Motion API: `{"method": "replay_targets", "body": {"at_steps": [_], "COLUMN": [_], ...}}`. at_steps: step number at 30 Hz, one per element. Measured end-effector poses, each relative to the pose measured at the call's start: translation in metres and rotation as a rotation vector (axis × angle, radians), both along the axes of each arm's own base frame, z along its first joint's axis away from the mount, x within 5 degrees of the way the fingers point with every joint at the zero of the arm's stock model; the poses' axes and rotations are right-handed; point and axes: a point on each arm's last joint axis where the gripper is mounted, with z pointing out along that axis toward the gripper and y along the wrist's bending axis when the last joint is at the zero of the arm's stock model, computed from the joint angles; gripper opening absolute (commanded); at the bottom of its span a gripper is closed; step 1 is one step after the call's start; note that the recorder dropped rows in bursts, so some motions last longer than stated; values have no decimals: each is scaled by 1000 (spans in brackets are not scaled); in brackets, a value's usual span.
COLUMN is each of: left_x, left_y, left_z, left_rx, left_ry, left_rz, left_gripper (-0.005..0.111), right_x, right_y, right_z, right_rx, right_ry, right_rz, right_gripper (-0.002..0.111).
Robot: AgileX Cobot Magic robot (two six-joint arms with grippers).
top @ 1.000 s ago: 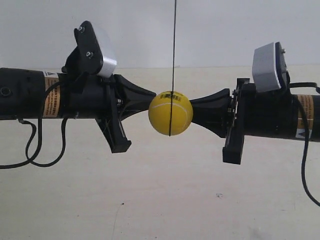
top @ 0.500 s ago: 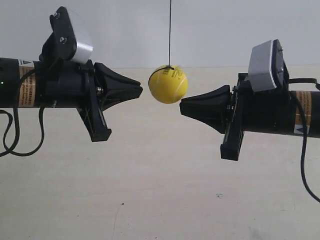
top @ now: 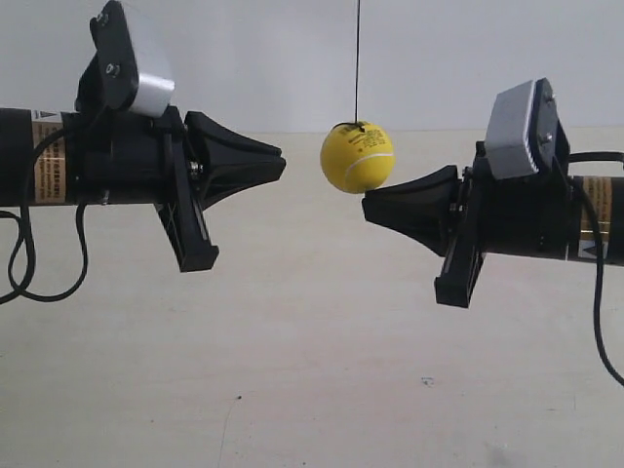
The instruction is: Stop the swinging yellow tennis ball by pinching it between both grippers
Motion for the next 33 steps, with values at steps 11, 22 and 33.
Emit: {"method": "replay_targets", "body": {"at_steps": [11, 22, 33], "left_x": [-2, -3, -3], "left_y": [-2, -10, -10], "left_z": [3, -8, -8], "left_rx": [-32, -91, -96], "left_ry": [-13, 34, 34], "left_rz": [-35, -127, -132], "left_gripper": [5, 5, 5], "right_x": [3, 1, 0], "right_y": [-22, -22, -22], "right_z": [7, 7, 6], "right_rx": [94, 94, 87], "right_ry": [12, 44, 49], "right_rz": [0, 21, 30], "right_gripper": [0, 0, 0]}}
